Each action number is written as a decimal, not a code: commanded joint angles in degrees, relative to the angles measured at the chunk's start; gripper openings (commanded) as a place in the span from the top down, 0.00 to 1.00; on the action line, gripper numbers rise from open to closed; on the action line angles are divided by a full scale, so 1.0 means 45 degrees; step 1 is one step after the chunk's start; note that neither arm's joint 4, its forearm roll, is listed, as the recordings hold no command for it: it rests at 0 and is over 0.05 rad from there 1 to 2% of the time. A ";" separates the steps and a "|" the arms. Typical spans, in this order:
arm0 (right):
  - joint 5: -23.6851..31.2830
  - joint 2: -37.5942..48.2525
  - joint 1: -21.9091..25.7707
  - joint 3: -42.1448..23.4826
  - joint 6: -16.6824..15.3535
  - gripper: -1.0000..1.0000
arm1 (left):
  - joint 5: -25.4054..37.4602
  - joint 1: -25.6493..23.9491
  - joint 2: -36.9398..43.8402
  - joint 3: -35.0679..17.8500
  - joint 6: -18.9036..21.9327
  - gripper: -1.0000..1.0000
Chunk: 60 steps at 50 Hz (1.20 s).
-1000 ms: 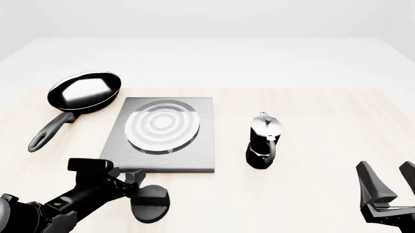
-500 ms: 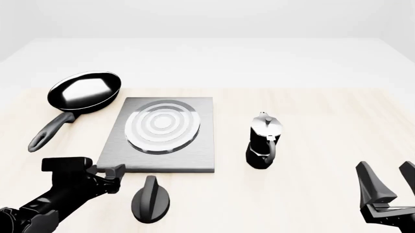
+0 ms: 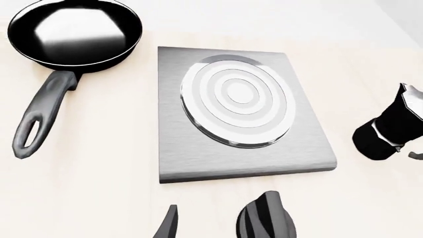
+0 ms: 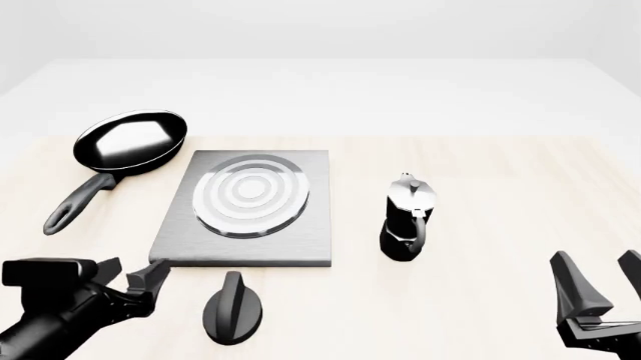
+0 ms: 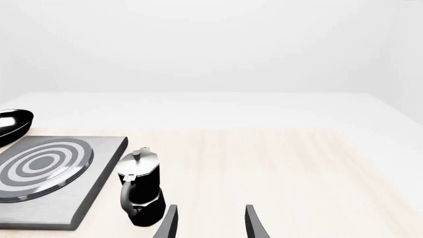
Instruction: Turn on the stove.
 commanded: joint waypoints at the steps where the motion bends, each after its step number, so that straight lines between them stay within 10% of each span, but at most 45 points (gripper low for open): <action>1: 0.0112 -0.0141 0.0005 0.0001 -0.0103 0.00 | 0.3320 -0.0276 -0.4894 0.0193 -0.0109 0.00; 13: 0.0118 -0.0188 0.0004 0.0000 -0.0152 0.00 | 0.8264 -0.0411 -1.0681 -0.0370 0.0984 0.00; 60: -0.0007 -0.0004 0.0095 0.0000 -0.0147 0.00 | 0.9147 -0.0038 -1.0753 -0.1491 0.1514 0.00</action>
